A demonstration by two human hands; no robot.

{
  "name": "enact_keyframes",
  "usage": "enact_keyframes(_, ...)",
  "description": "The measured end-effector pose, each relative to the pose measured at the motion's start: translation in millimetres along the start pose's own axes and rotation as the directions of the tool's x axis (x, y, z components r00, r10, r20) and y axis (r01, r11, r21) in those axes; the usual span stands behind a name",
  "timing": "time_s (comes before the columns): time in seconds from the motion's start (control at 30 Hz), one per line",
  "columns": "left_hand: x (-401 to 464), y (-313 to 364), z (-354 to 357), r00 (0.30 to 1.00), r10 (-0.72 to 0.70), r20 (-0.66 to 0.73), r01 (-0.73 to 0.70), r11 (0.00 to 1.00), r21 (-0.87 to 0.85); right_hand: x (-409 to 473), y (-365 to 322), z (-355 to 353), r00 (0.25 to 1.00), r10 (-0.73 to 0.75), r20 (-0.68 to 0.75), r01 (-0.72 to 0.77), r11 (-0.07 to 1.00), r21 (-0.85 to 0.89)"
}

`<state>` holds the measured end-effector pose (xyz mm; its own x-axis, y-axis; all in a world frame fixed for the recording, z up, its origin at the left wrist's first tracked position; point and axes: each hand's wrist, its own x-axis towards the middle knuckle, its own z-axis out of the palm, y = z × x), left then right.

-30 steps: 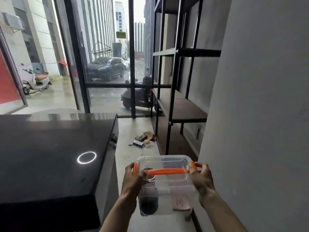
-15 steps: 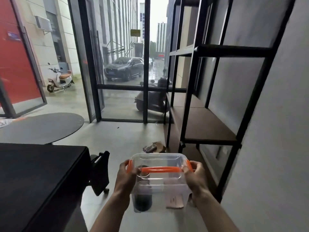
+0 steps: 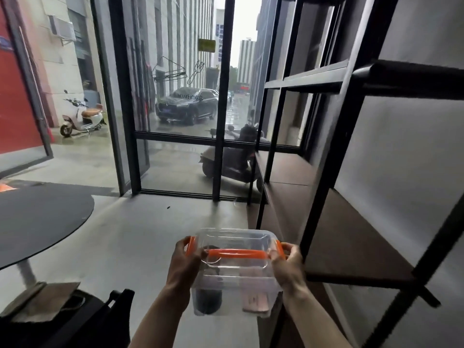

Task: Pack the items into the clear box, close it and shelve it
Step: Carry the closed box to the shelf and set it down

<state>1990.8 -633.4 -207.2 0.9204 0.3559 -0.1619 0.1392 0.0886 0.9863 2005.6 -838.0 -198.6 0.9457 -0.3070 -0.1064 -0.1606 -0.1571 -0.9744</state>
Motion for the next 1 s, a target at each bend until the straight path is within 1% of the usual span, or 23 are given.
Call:
enact_keyframes(0.1, 70.6, 17.7, 18.9, 1.0, 0.01, 0.001, -0.01, 1.0, 0.006, 77.7, -6.2, 30.9, 1.0, 0.006, -0.03, -0.008, 0.999, -0.048)
enact_keyframes(0.23, 170.7, 30.1, 43.1, 1.0, -0.004, 0.017, 0.003, 1.0, 0.031, 157.7, -35.2, 73.3, 0.999, 0.029, 0.026, -0.031, 0.997, 0.068)
enact_keyframes(0.4, 298.1, 42.0, 84.3, 1.0, 0.004, 0.006, -0.004, 0.999, 0.033, 289.6, -43.7, 123.2, 0.999, 0.016, 0.029, -0.018, 0.997, 0.077)
enact_keyframes(0.5, 374.7, 57.8, 116.2, 1.0, -0.02, -0.008, 0.021, 0.998, 0.053, 371.9, -59.2, 147.9, 0.998, 0.018, 0.055, -0.022, 0.997, 0.08)
enact_keyframes(0.63, 474.2, 82.6, 155.8, 1.0, -0.015, -0.019, 0.016, 0.998, 0.061, 478.2, -81.5, 178.1, 0.998, 0.002, 0.062, -0.006, 0.997, 0.072)
enact_keyframes(0.77, 552.8, 95.6, 194.0, 0.999, -0.04, 0.01, 0.04, 0.997, 0.065, 558.7, -93.6, 192.1, 0.999, 0.009, 0.038, -0.012, 0.997, 0.08)
enact_keyframes(0.87, 605.1, 101.3, 231.5, 0.998, -0.03, 0.055, 0.026, 0.997, 0.073, 611.9, -97.9, 191.2, 1.0, 0.016, -0.013, -0.015, 0.996, 0.092)
enact_keyframes(0.93, 636.5, 103.0, 265.7, 0.993, -0.023, 0.113, 0.012, 0.995, 0.101, 641.1, -95.7, 180.4, 0.998, 0.039, -0.055, -0.033, 0.994, 0.104)
enact_keyframes(1.0, 661.7, 103.1, 304.3, 0.981, -0.017, 0.193, -0.006, 0.993, 0.119, 669.6, -89.4, 162.3, 0.989, 0.055, -0.135, -0.042, 0.994, 0.1)
